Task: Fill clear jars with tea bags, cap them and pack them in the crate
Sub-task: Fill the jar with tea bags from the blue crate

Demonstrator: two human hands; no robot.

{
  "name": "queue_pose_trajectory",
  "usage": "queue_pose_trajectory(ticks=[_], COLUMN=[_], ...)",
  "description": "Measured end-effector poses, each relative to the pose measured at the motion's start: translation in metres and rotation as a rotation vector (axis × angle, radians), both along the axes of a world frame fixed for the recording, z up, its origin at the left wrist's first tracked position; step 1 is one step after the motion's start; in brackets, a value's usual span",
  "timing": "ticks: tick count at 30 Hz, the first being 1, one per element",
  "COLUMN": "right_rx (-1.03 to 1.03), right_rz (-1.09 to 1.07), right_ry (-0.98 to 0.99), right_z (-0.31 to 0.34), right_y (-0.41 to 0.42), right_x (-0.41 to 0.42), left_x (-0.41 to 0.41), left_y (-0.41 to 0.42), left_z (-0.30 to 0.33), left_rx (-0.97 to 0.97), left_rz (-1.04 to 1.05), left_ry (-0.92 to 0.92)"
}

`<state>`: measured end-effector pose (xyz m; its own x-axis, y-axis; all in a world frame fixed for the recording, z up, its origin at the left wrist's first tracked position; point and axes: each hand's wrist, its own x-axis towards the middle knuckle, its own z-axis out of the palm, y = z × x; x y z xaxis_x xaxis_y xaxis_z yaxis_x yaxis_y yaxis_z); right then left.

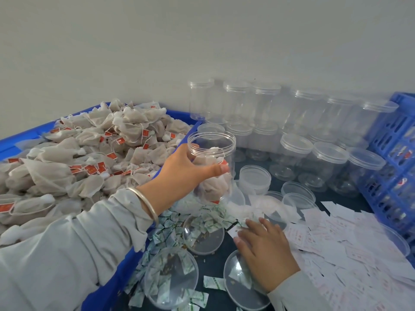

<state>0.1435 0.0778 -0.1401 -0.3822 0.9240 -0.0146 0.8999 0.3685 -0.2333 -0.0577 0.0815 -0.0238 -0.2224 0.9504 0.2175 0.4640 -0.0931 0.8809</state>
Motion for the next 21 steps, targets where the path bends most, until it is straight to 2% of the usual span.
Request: queue_pose_trajectory(ticks=[6,8,10,12,14,18,21], right_rx=[0.053,0.106,0.183,0.285,0.39,0.499,0.467], right_rz=[-0.008,-0.057,-0.12,-0.143,-0.111,0.064,0.165], right_ry=[0.026,0.179,0.423,0.674,0.845,1.004,0.989], right_z=[-0.001,0.004,0.015,0.031,0.051,0.088,0.103], right_y=[0.0,-0.001,-0.003,-0.007,-0.011,-0.018,-0.019], right_x=[0.002,0.004,0.008,0.01,0.01,0.003,-0.008], left_x=[-0.004,-0.003,-0.002,-0.001,0.002,0.006,0.007], left_y=[0.006,0.006,0.004,0.001,0.0,-0.003,-0.005], left_z=[-0.007,-0.007,-0.007,-0.006,-0.006,-0.007,-0.007], left_rx=[-0.066,-0.081,-0.105,-0.121,-0.119,-0.13,-0.138], left_rz=[0.005,-0.015,-0.059,-0.121,-0.185,-0.29,-0.328], left_ry=[0.01,0.022,0.047,0.122,0.21,0.286,0.3])
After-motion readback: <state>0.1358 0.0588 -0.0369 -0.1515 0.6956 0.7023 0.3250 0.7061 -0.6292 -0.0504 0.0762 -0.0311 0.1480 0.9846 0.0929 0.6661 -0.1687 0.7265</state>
